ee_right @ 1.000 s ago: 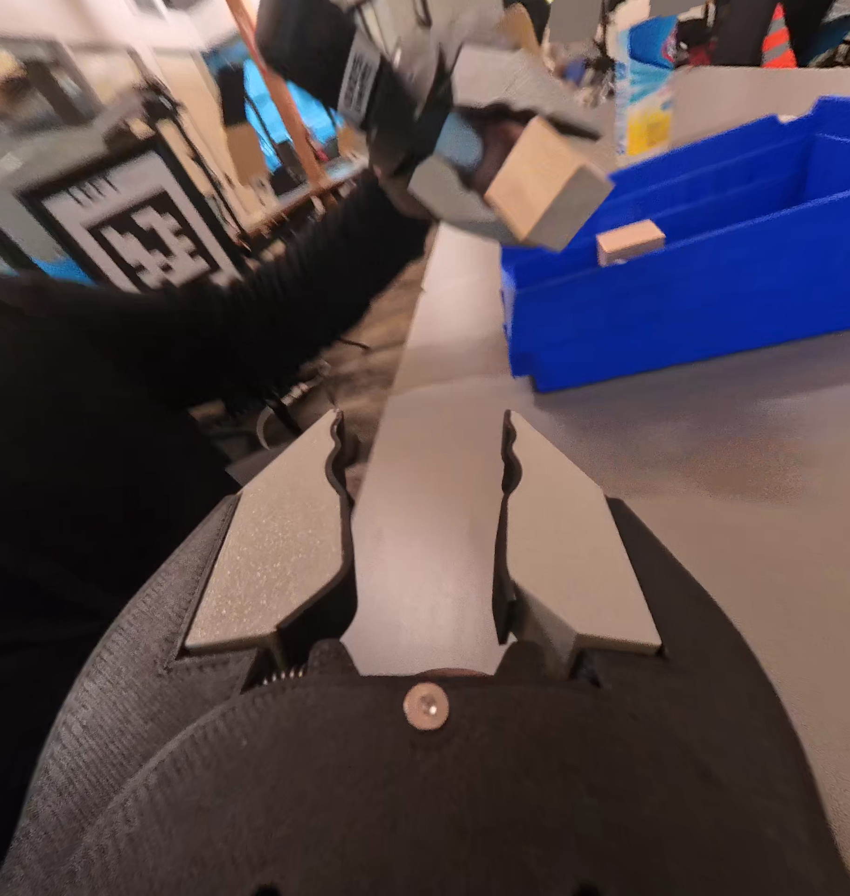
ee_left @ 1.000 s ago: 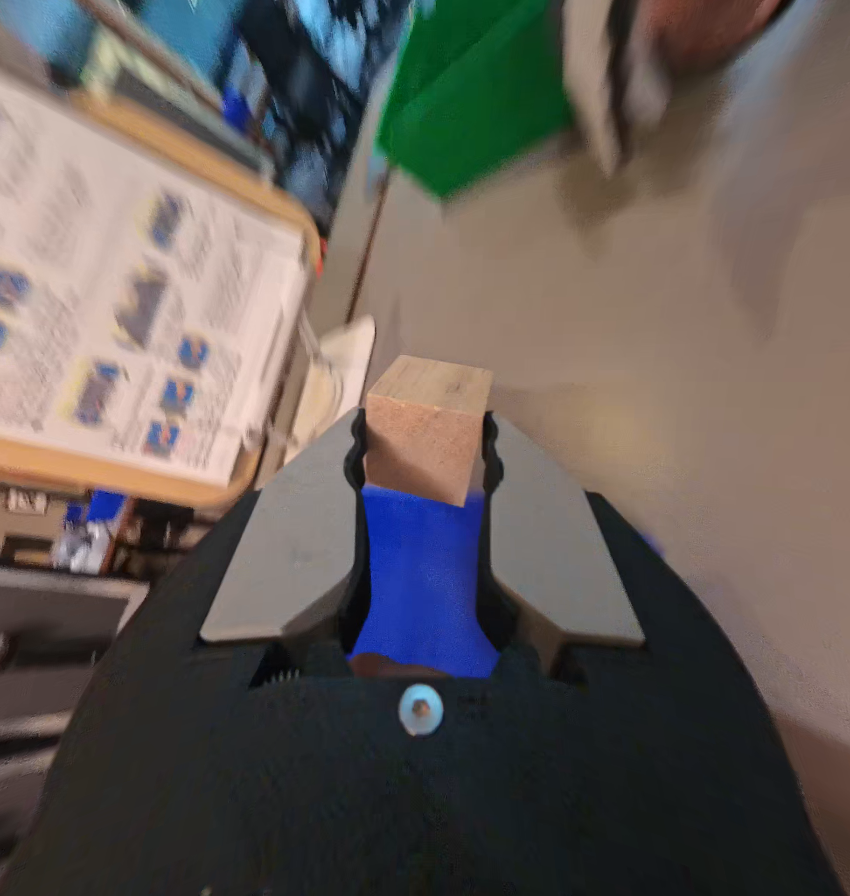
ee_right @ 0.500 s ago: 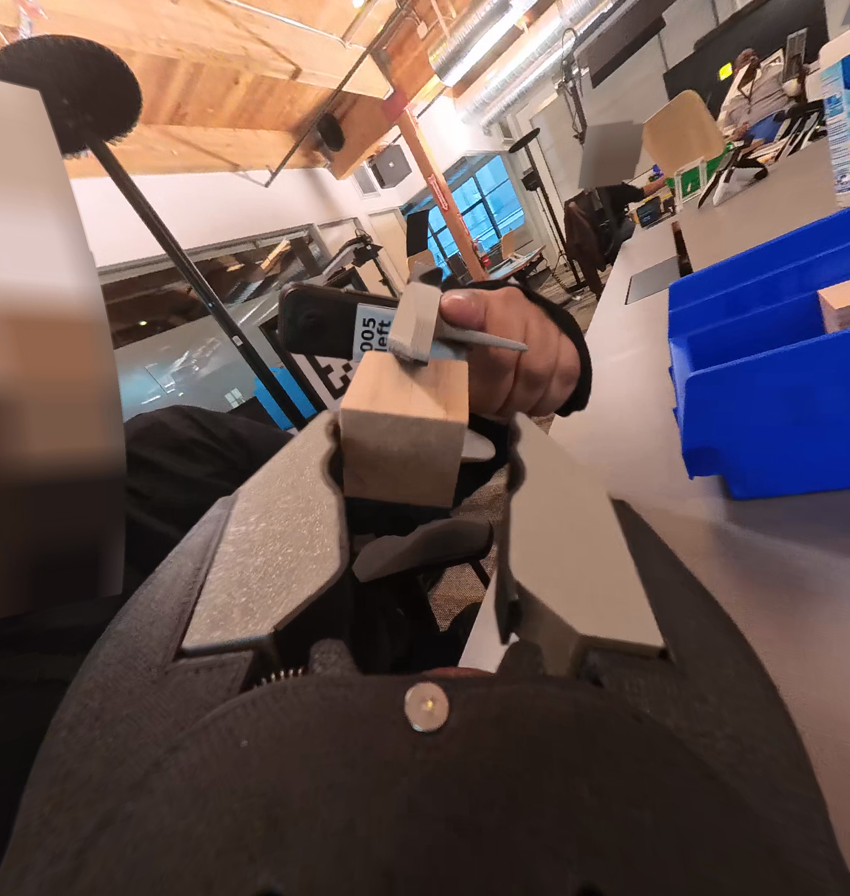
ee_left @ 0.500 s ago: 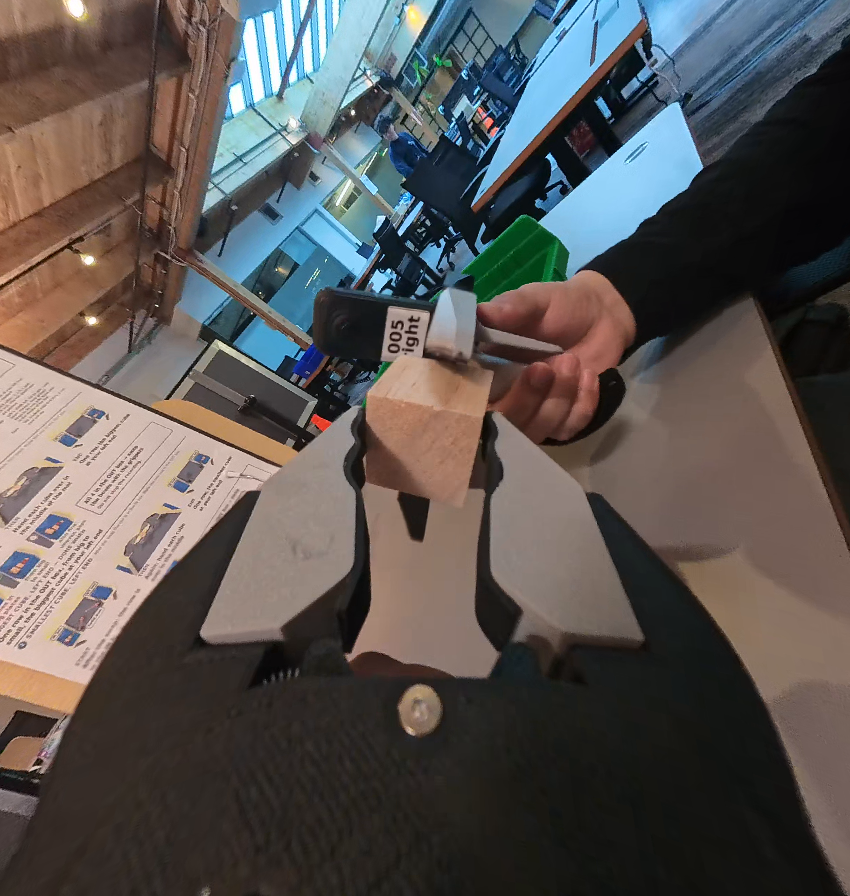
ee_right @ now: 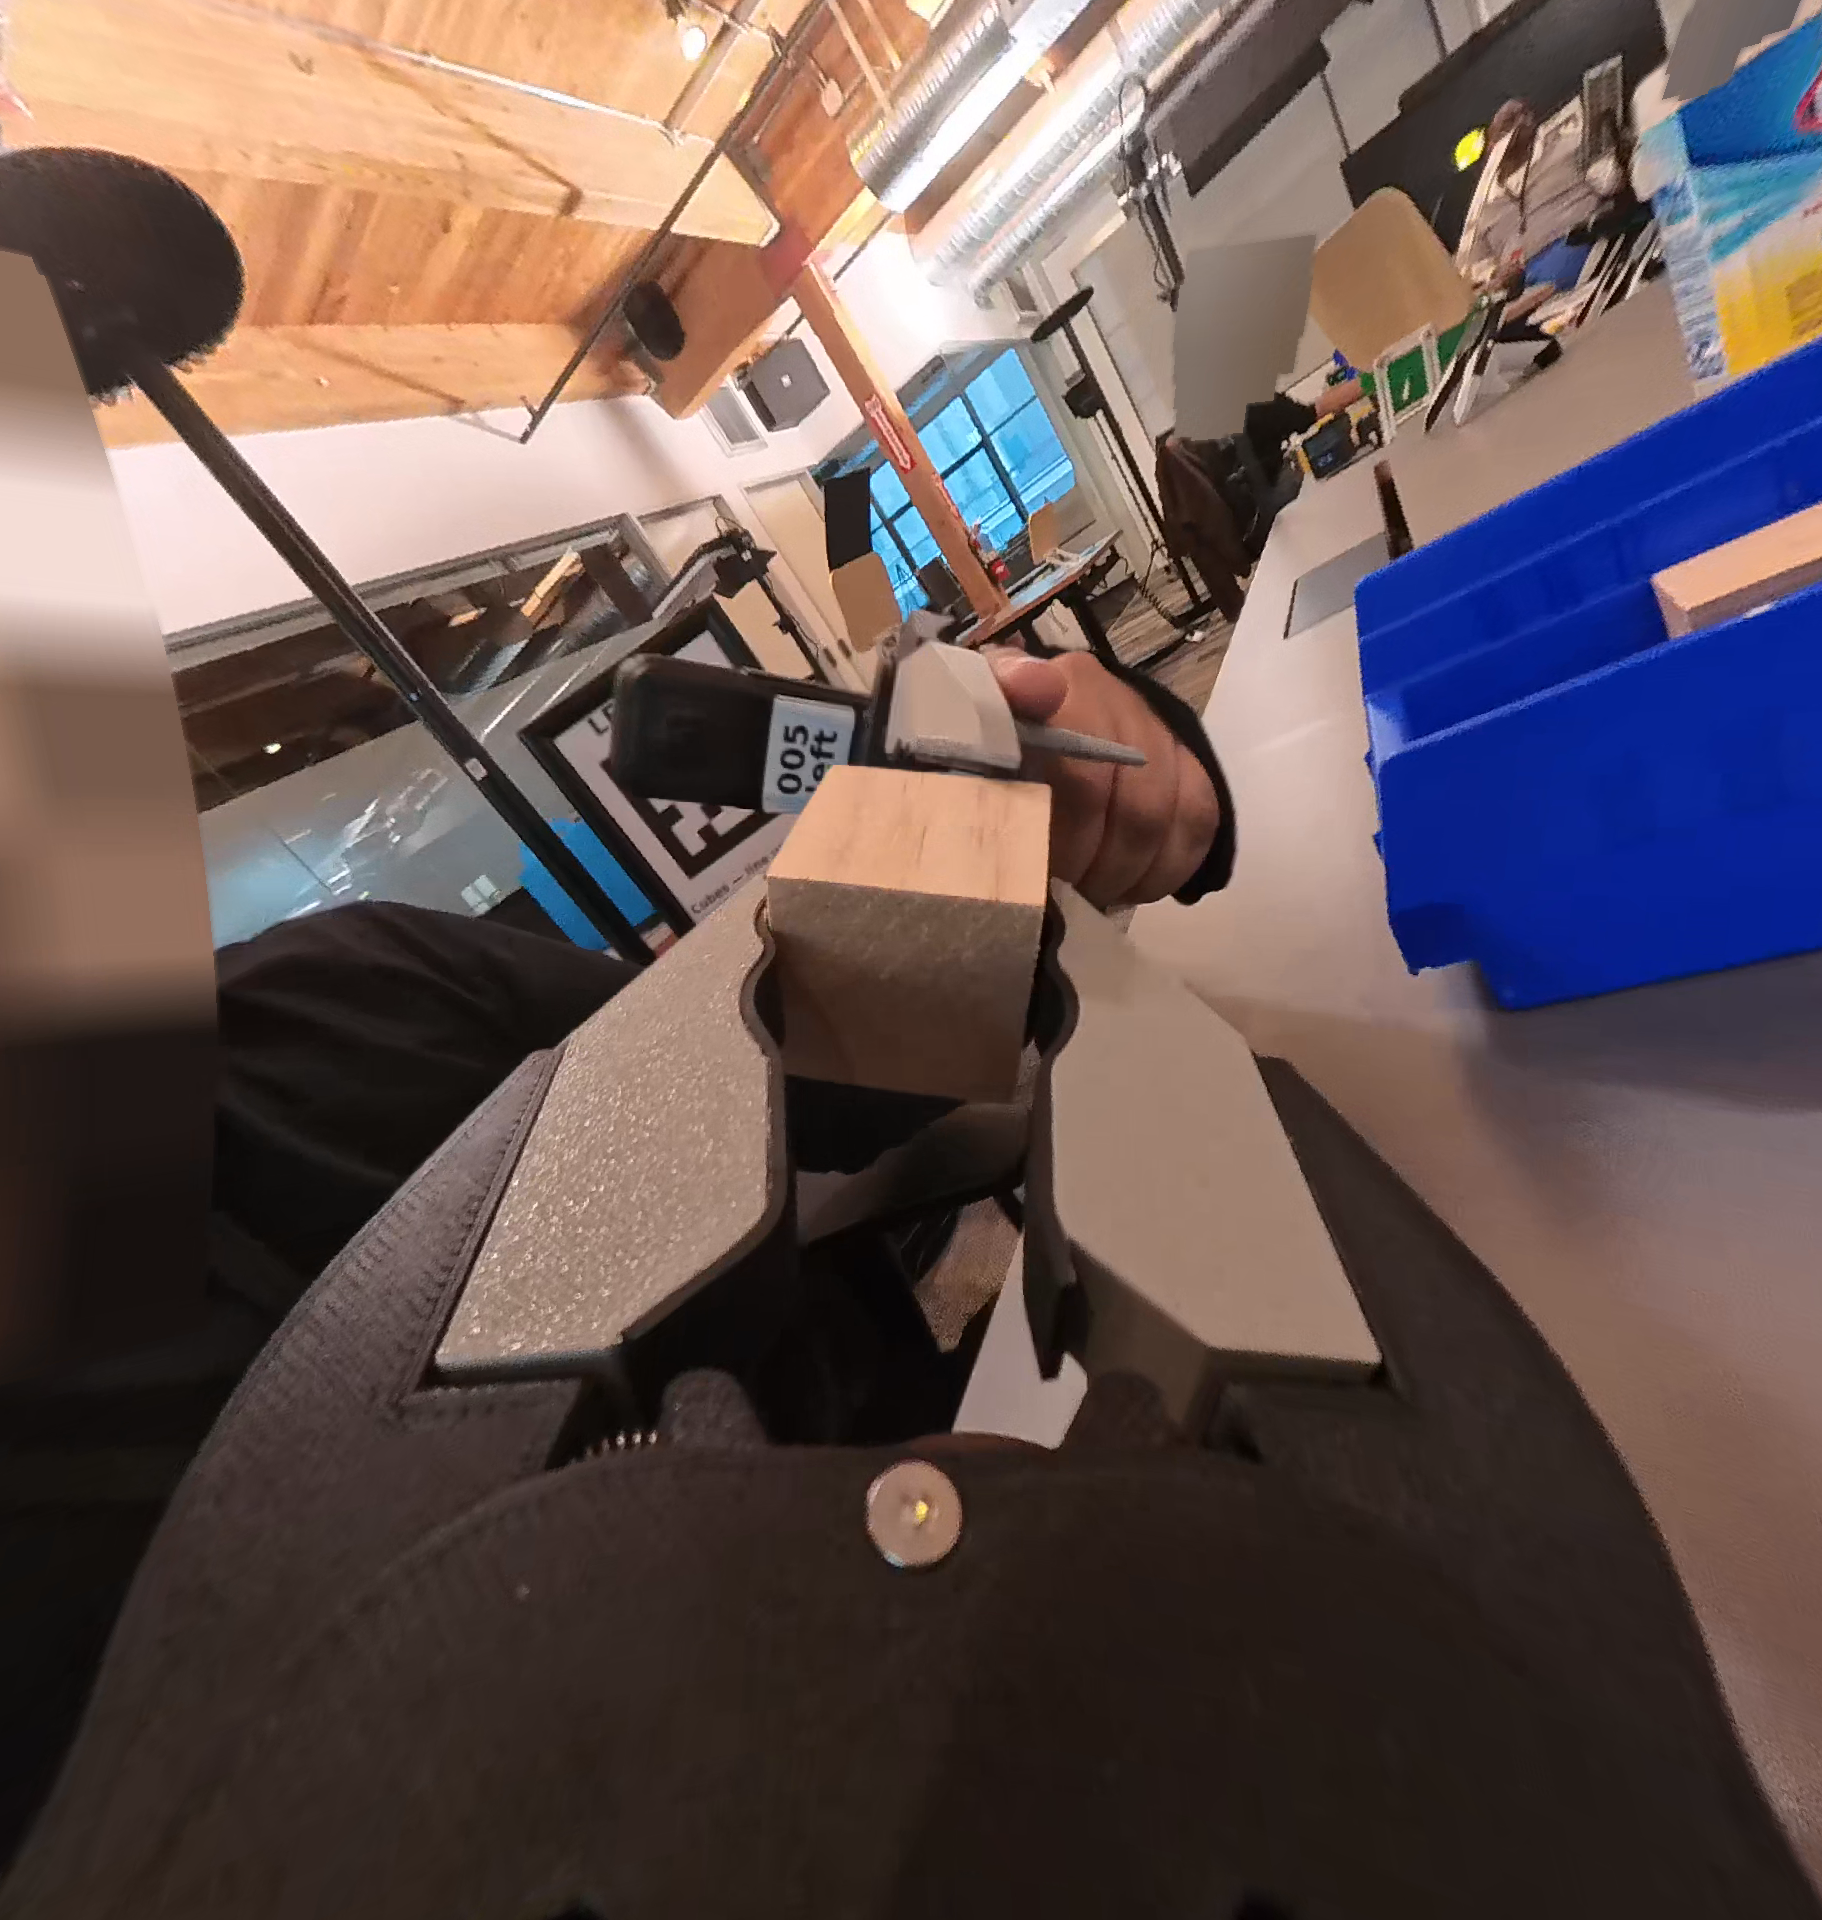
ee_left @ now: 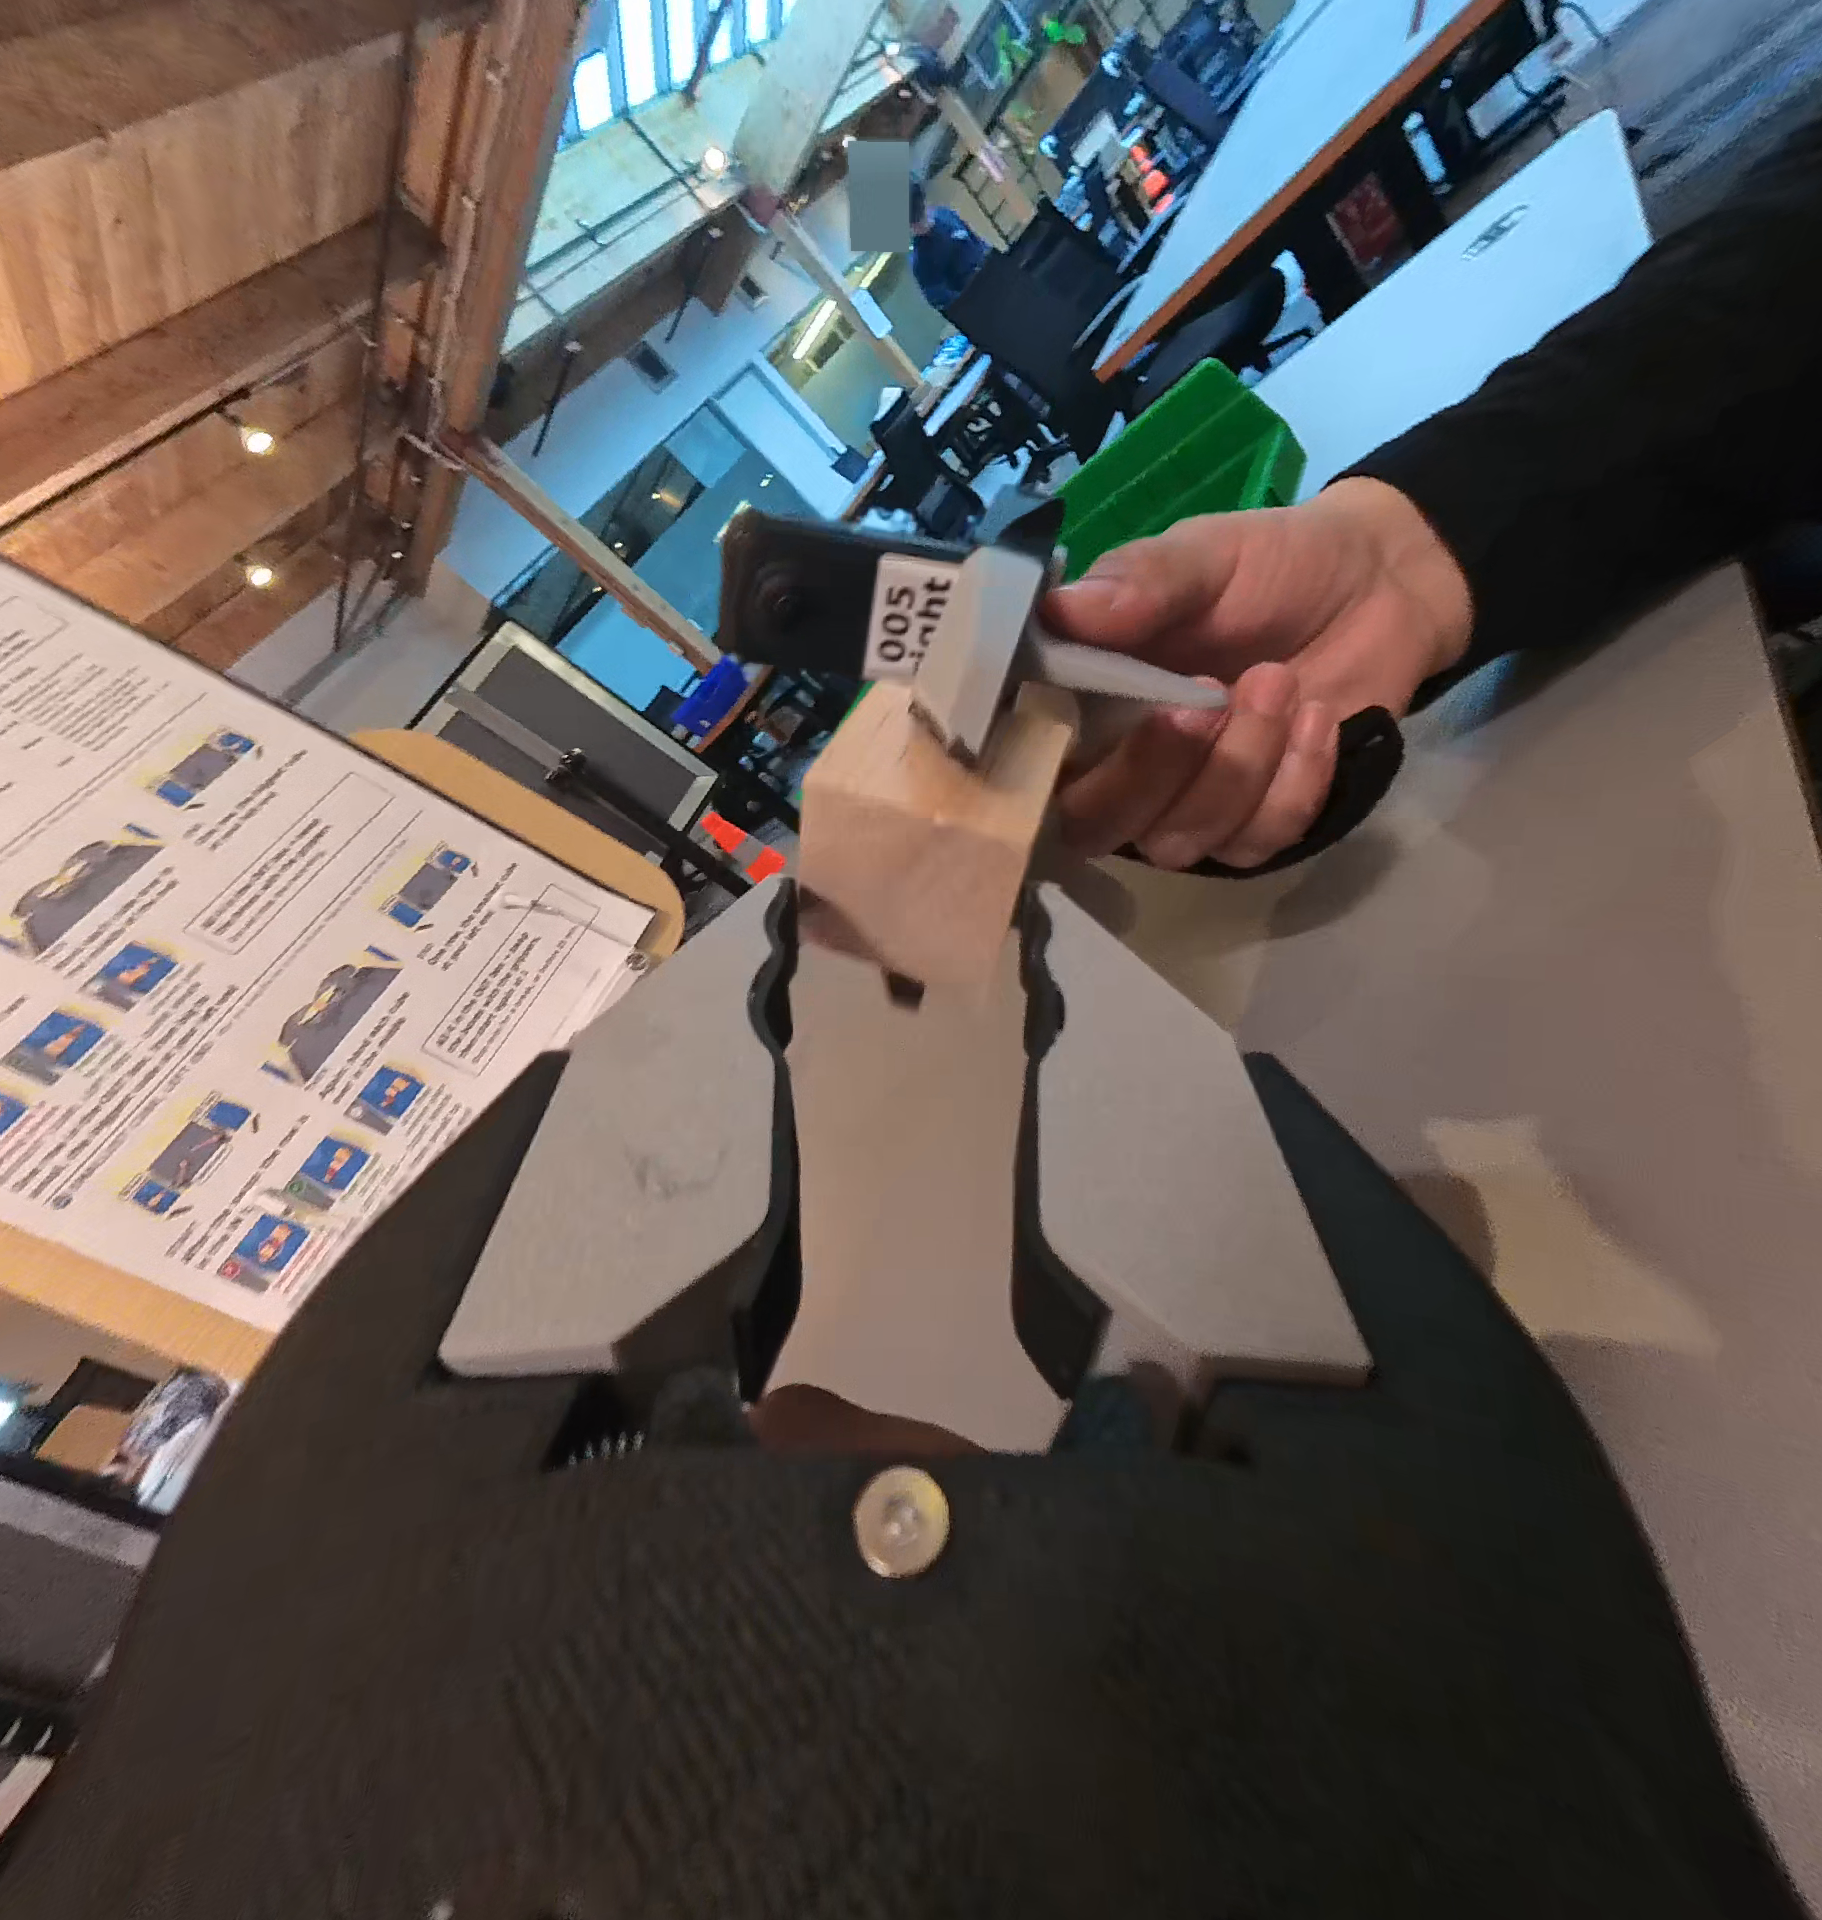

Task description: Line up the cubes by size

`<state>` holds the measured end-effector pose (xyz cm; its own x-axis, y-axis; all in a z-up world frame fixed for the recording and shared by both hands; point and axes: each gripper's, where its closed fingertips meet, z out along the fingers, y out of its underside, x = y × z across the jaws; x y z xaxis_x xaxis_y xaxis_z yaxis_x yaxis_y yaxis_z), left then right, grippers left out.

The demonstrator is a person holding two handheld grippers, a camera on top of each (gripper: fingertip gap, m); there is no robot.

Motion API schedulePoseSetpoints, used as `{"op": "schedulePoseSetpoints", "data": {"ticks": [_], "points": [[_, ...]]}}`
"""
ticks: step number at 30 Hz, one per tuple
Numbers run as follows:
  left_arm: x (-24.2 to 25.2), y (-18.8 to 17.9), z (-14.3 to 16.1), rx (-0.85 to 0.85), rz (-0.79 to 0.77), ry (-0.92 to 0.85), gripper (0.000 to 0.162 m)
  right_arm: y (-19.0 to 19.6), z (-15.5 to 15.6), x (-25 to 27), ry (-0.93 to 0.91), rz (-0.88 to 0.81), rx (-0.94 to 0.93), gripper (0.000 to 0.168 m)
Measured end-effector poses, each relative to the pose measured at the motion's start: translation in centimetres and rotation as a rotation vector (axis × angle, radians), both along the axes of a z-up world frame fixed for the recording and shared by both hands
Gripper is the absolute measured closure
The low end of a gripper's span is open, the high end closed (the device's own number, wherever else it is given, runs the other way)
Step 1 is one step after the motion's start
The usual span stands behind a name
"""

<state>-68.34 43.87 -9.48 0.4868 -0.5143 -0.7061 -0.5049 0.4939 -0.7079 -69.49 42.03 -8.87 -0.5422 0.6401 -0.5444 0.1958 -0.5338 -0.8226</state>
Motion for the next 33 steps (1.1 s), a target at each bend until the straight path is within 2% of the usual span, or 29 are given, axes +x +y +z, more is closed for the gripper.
{"op": "schedulePoseSetpoints", "data": {"ticks": [2,4,7,10,13,17,19,21,25,29,33], "points": [[-1.3,-0.3,0.3,-0.004,0.031,-0.042,0.127,0.7,0.5,0.5,0.014,-0.049,0.034,0.124],[-2.5,-1.0,0.6,-0.023,0.033,-0.099,0.143,1.1,0.8,0.9,0.017,-0.115,0.119,0.124],[-4.0,-2.0,-0.1,-0.077,0.059,-0.145,0.159,0.8,1.8,2.2,0.034,-0.195,0.286,0.124],[-5.4,-2.9,-1.6,-0.138,0.115,-0.138,0.162,1.9,3.9,5.1,0.02,-0.298,0.453,0.123],[-6.1,-4.5,-3.5,-0.195,0.113,-0.089,0.162,6.5,6.2,9.5,-0.077,-0.503,0.663,0.123],[-7.0,-6.3,-5.6,-0.236,0.119,-0.04,0.162,16.8,6.3,17.9,-0.446,-0.794,1.005,0.123],[-7.1,-6.6,-5.9,-0.238,0.107,-0.079,0.162,20.2,4.2,21.9,-0.656,-0.776,1.074,0.123],[-6.8,-6.7,-6.1,-0.25,0.079,-0.119,0.162,21.9,1.3,24.7,-0.813,-0.687,1.083,0.123],[-6.3,-6.4,-6.4,-0.246,0.082,-0.078,0.162,24.8,-4.9,29.5,-1.139,-0.528,1.181,0.123],[-5.4,-6.3,-6.0,-0.249,0.062,-0.067,0.162,25.9,-9.1,30.8,-1.259,-0.344,1.224,0.123],[-5.3,-5.9,-7.3,-0.271,0.085,-0.02,0.162,26.0,-12.2,30.5,-1.307,-0.184,1.224,0.122]]}}
